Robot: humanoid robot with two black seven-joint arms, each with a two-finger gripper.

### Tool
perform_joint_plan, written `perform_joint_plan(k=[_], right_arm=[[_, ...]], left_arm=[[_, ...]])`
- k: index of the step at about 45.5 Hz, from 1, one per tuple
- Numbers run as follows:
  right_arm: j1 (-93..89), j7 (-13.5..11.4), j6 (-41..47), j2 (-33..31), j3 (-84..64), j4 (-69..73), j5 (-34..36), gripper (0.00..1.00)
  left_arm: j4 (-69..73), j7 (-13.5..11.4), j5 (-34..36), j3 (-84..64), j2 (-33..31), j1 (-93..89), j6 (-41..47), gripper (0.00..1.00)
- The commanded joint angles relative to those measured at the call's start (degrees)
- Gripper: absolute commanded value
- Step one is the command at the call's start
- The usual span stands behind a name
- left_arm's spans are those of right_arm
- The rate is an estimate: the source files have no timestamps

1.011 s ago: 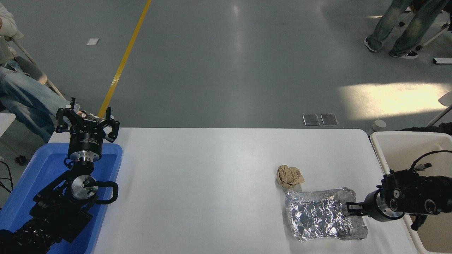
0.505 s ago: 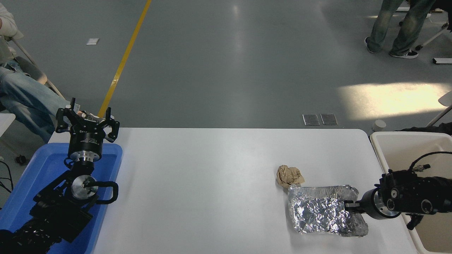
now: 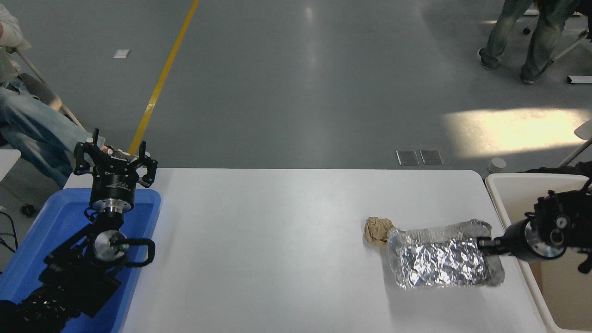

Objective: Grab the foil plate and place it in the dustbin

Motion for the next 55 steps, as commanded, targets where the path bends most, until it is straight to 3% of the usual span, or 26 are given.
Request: perform_joint_plan(k=[1,8,15,48,55], right_arm=[[25.33,0.00,9.58,-3.49,-10.96,9.74,8.13,0.00],[38.52,0.00,19.86,-2.17,-13.96,10.62,12.54,0.00],[46.53,-0.08,26.02,-0.86,-15.46,10.53,12.72,0.00],[51.38,-0.17,27.26,-0.85,-22.75,7.37,11.66,0.00],[48.83,-0.08,27.17,-1.91,-24.33,1.41,6.93,0.00]], left_arm=[[0.01,0.08,0.02,0.00,0.00,0.01,0.00,0.99],[0.01,-0.01,0.02,0.00,0.09,0.01,0.00,0.99],[0.01,0.08,0.02,0.00,0.00,0.01,-0.09,0.99],[0.01,0.08,0.02,0.00,0.00,0.01,0.00,0.99],[0.01,0.08,0.02,0.00,0.00,0.01,-0.09,0.99]])
